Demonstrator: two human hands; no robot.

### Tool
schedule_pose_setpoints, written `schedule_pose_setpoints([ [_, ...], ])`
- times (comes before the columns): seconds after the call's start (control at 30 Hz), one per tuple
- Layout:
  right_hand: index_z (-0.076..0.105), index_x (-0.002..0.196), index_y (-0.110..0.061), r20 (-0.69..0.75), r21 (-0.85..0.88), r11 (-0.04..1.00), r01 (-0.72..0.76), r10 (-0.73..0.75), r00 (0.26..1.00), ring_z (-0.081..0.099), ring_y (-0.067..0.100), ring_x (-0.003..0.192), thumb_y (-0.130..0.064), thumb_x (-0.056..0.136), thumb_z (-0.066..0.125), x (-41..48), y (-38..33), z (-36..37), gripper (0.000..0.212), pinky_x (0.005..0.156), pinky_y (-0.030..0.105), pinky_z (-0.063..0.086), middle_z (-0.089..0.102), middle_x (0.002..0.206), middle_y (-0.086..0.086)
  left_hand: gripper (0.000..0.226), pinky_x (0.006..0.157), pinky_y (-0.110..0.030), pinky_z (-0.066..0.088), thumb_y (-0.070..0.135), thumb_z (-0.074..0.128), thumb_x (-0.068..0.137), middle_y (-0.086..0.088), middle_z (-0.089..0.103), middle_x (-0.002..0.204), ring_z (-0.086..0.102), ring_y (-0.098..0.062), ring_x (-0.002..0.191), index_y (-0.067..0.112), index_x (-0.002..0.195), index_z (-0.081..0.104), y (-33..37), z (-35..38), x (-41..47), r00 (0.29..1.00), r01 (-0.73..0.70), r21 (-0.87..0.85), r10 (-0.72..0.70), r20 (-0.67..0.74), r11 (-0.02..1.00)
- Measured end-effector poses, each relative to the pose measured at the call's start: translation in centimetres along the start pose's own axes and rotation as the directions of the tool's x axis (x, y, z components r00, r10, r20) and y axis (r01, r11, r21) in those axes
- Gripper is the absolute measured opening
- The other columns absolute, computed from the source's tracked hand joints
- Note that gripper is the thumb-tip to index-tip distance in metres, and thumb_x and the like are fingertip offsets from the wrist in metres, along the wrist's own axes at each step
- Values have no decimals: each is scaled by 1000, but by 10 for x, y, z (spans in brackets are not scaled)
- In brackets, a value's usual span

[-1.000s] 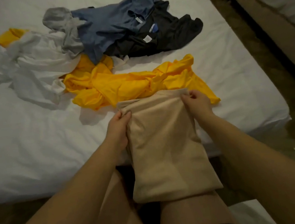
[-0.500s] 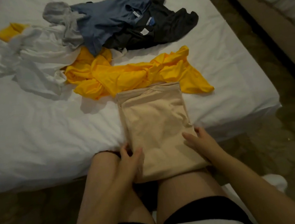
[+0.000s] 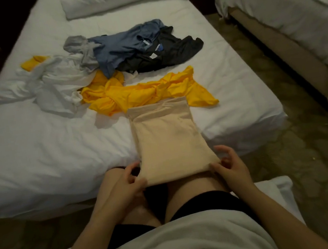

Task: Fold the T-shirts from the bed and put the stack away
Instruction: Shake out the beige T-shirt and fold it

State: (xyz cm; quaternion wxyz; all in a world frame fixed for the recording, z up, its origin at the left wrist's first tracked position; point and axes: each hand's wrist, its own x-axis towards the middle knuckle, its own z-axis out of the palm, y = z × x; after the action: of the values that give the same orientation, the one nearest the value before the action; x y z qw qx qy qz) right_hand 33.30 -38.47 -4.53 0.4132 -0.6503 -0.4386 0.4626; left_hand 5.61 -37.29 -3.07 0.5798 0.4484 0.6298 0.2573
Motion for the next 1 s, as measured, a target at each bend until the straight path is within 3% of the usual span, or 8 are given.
schedule_pose_setpoints([
  [0.13, 62, 93, -33, 46, -59, 987, 151, -149, 988, 60, 13, 80, -8, 87, 63, -6, -8, 4, 26, 64, 13, 47, 65, 90, 2, 32, 49, -30, 47, 12, 68, 76, -9, 56, 78, 57, -16, 52, 19, 107, 63, 0, -9, -3, 1000, 18, -194, -17, 5, 981],
  [0.23, 65, 93, -27, 71, -263, 922, 284, -275, 959, 55, 12, 91, -18, 88, 62, -1, -10, 1, 12, 76, 11, 40, 59, 90, -15, 42, 68, -38, 54, 43, 66, 49, 1, 63, 76, 63, -20, 65, 41, 91, 70, 2, -19, 9, 986, -144, 270, 162, -45, 952],
  [0.33, 72, 98, -15, 199, -483, 787, 384, -328, 924, 47, 13, 94, -33, 77, 55, 6, -9, -3, 32, 78, 18, 36, 63, 88, -5, 54, 84, -32, 50, 53, 54, 50, 3, 67, 97, 62, -17, 90, 39, 101, 67, 8, -20, 18, 965, -205, 767, 257, 54, 608],
  [0.43, 74, 95, -13, 276, -661, 586, 469, -392, 878, 56, 24, 90, -35, 70, 63, 14, -9, -5, 35, 77, 37, 48, 69, 82, 4, 43, 81, -33, 49, 41, 56, 65, 3, 59, 101, 60, -22, 91, 37, 107, 62, 13, -13, 15, 945, -223, 909, 307, 113, 352],
  [0.53, 73, 86, -15, 320, -713, 434, 551, -498, 806, 62, 30, 76, -35, 72, 55, 23, -6, -6, 31, 65, 42, 53, 67, 72, 2, 24, 80, -35, 48, 30, 50, 77, 8, 48, 91, 58, -21, 85, 40, 96, 63, 20, -13, 19, 950, -194, 848, 309, 38, 493],
  [0.63, 72, 84, -14, 238, -724, 449, 523, -549, 801, 58, 31, 76, -33, 77, 47, 38, -8, -4, 32, 70, 38, 44, 63, 76, 6, 18, 74, -23, 40, 15, 59, 83, 6, 45, 85, 53, -16, 83, 29, 90, 67, 29, -14, 35, 946, -178, 670, 314, -87, 721],
  [0.87, 58, 91, -12, 0, -338, 897, 283, -301, 954, 52, 19, 86, -16, 93, 55, 97, -46, 29, 5, 67, 26, 38, 56, 84, -1, 11, 64, -30, 36, 16, 61, 88, -7, 56, 83, 50, -19, 80, 6, 83, 60, 54, -14, 78, 863, -242, 294, 344, -370, 925],
  [1.0, 53, 84, -8, -129, -255, 951, 177, -215, 968, 46, 16, 71, -20, 94, 54, 153, -60, 53, 16, 54, 22, 31, 52, 73, 3, 16, 60, -29, 36, 25, 50, 95, 5, 52, 75, 47, -12, 73, 10, 90, 52, 72, -4, 126, 847, -227, 153, 272, -457, 962],
])
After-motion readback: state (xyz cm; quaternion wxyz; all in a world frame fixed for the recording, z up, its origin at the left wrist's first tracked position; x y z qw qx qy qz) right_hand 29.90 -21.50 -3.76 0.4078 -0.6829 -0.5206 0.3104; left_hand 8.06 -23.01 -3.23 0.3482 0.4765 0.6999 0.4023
